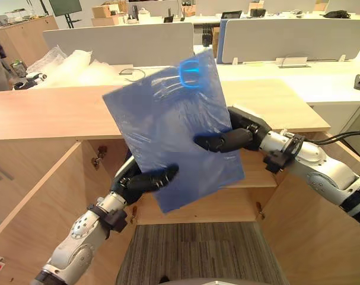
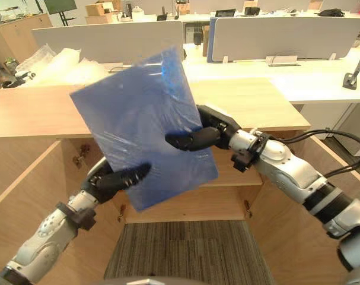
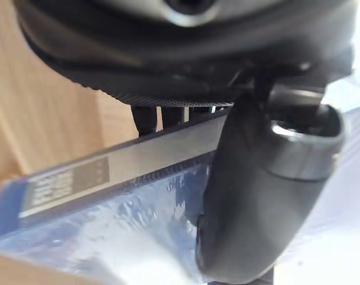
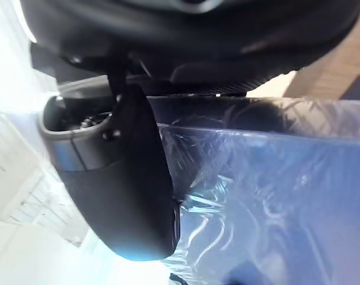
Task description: Walk over to the cabinet, pick up the folder, carry it to the office cabinet, place the folder inside the office cabinet, then close the office cabinet door
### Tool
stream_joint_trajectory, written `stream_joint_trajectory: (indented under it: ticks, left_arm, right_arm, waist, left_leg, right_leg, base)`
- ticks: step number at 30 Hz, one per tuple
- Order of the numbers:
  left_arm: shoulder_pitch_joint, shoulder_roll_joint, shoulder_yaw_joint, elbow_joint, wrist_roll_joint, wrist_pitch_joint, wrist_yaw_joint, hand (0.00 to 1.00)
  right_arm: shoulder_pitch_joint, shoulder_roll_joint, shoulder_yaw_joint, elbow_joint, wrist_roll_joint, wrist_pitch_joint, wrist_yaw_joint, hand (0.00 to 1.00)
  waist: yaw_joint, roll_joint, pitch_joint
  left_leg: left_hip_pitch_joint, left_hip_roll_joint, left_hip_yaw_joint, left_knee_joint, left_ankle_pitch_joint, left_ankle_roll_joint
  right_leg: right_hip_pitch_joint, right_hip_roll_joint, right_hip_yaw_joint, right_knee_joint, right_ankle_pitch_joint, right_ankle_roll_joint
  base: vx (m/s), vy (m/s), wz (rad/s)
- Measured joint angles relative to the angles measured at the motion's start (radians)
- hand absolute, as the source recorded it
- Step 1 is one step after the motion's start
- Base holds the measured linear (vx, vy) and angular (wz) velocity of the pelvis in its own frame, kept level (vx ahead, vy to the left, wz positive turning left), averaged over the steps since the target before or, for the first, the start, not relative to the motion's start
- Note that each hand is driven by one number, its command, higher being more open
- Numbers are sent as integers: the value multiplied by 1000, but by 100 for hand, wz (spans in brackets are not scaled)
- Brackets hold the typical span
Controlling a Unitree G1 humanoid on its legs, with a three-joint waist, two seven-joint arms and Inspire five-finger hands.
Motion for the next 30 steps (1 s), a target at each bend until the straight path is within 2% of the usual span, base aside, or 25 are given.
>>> stream_joint_trajectory:
  ticks: [3, 6, 8, 10, 12, 13, 15, 17, 19, 21, 23, 25, 28, 30]
  left_arm:
    - [-7, 20, -63, 61, 16, 19, -43, 100]
    - [-16, 12, -139, 112, 29, 32, -138, 100]
    - [-41, -43, -202, 249, 60, 41, -204, 100]
    - [-43, -105, -215, 365, 84, 58, -224, 100]
    - [-42, -238, -209, 599, 144, 83, -226, 100]
    - [-42, -281, -194, 664, 182, 86, -221, 100]
    - [-42, -451, -104, 896, 336, 104, -184, 100]
    - [-41, -522, -54, 996, 420, 107, -161, 100]
    - [-25, -597, 71, 1096, 519, 100, -106, 100]
    - [-21, -614, 151, 1120, 570, 94, -63, 100]
    - [-18, -614, 225, 1180, 646, 93, 16, 100]
    - [-14, -609, 281, 1195, 686, 94, 55, 100]
    - [4, -604, 315, 1195, 765, 95, 119, 100]
    - [26, -608, 347, 1197, 766, 100, 160, 100]
  right_arm:
    - [-4, -51, 57, -37, -40, 15, 39, 0]
    - [-10, -45, 63, -56, -75, 22, 45, 0]
    - [-15, -40, 63, -83, -134, 25, 60, 0]
    - [-17, -34, 61, -108, -179, 25, 61, 0]
    - [-11, 5, 12, -156, -301, 25, 67, 0]
    - [5, 26, -28, -174, -347, 25, 68, 0]
    - [118, 178, -230, -245, -533, -13, 56, 0]
    - [158, 295, -290, -254, -638, -53, 30, 0]
    - [226, 434, -296, -247, -809, -100, -25, 0]
    - [259, 465, -256, -213, -923, -120, -44, 0]
    - [300, 472, -149, -91, -1116, -132, -60, 0]
    - [322, 471, -75, 46, -1255, -130, -71, 0]
    - [337, 470, -3, 228, -1448, -103, -76, 0]
    - [360, 476, -2, 302, -1498, -76, -82, 0]
  waist:
    - [1, -3, -1]
    - [3, -7, -6]
    - [7, -16, -7]
    - [7, -25, -9]
    - [8, -37, -15]
    - [8, -39, -16]
    - [6, -44, -20]
    - [4, -44, -20]
    - [8, -43, -20]
    - [9, -41, -22]
    - [10, -37, -19]
    - [11, -29, -12]
    - [13, -11, 11]
    - [13, 1, 31]
  left_leg:
    - [-2, 1, 0, 0, 0, 0]
    - [-13, 4, 3, -1, -2, -3]
    - [-17, 13, 6, -1, -1, -2]
    - [-17, 18, 11, -1, -1, -2]
    - [-17, 23, 26, -1, -3, -5]
    - [-18, 24, 29, -1, -4, -6]
    - [-23, 30, 36, -1, -5, -7]
    - [-19, 32, 40, 0, -4, -8]
    - [-8, 39, 41, 4, -3, -10]
    - [-5, 44, 43, 4, -1, -13]
    - [7, 45, 41, -1, 1, -16]
    - [6, 45, 37, -1, -1, -23]
    - [-6, 40, 26, -1, 0, -25]
    - [-22, 36, 18, -1, 0, -25]
  right_leg:
    - [-2, 0, 0, 0, 1, 0]
    - [-15, 1, 3, -3, 1, 0]
    - [-16, 4, 6, -11, 4, -3]
    - [-18, 7, 10, -13, 6, -6]
    - [-24, 11, 27, -15, 9, -11]
    - [-26, 12, 31, -16, 9, -11]
    - [-35, 17, 39, -16, 11, -15]
    - [-34, 18, 43, -15, 12, -16]
    - [-27, 25, 50, -12, 14, -19]
    - [-27, 29, 52, -10, 16, -23]
    - [-16, 31, 51, -10, 16, -23]
    - [-17, 30, 49, -9, 15, -24]
    - [-26, 26, 45, -9, 10, -23]
    - [-39, 24, 44, -12, 10, -22]
  base:
    - [0, 0, 0]
    - [-8, 1, -1]
    - [-23, -7, -5]
    - [-9, -14, -9]
    - [2, -6, -20]
    - [0, -8, -19]
    - [0, -15, -11]
    - [-3, -14, -9]
    - [-23, -27, -8]
    - [-44, -16, -4]
    - [-91, -7, 0]
    - [-102, 9, 4]
    - [-89, 21, 4]
    - [-52, 31, 5]
